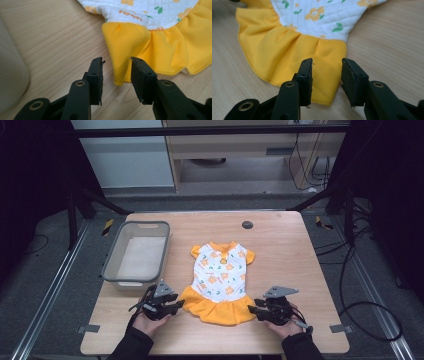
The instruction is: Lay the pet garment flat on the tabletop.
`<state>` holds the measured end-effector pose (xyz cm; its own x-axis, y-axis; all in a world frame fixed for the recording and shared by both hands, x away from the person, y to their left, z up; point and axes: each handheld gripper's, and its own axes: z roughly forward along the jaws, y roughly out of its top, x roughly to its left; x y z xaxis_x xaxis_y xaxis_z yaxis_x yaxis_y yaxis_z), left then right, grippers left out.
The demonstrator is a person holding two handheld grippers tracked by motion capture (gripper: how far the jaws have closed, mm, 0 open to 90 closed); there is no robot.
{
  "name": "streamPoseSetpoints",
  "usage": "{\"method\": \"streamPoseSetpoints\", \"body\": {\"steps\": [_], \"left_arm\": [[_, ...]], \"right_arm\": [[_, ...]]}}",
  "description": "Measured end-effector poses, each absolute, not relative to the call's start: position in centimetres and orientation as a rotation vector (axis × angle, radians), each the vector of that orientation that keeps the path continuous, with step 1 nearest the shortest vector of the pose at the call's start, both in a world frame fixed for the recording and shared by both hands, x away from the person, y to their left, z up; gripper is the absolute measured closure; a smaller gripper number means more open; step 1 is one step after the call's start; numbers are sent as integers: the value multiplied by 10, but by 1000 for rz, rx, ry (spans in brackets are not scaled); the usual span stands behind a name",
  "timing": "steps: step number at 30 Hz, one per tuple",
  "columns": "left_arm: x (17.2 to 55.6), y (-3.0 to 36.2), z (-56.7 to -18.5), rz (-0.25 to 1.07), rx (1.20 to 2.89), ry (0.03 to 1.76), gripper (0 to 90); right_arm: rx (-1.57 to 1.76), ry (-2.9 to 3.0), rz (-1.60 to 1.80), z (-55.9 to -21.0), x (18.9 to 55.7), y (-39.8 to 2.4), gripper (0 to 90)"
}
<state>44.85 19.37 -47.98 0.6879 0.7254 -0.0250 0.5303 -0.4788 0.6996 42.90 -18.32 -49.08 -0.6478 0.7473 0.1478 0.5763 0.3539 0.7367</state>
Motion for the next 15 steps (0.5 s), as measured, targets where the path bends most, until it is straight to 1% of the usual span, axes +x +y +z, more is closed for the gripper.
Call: {"method": "streamPoseSetpoints", "body": {"steps": [4, 6, 8, 11, 15], "left_arm": [[450, 192, -482, 335, 2219, 964, 780], [450, 192, -483, 326, 2220, 969, 836], [451, 193, -483, 319, 2219, 973, 856], [448, 193, -482, 306, 2221, 982, 863], [443, 192, -484, 264, 2246, 997, 864]], "right_arm": [[1190, 2438, 1122, -494, 429, -179, 672], [1195, 2454, 1118, -495, 429, -179, 724], [1192, 2470, 1111, -496, 429, -179, 779], [1191, 2489, 1108, -494, 429, -178, 865], [1196, 2499, 1085, -492, 429, -179, 882]]}}
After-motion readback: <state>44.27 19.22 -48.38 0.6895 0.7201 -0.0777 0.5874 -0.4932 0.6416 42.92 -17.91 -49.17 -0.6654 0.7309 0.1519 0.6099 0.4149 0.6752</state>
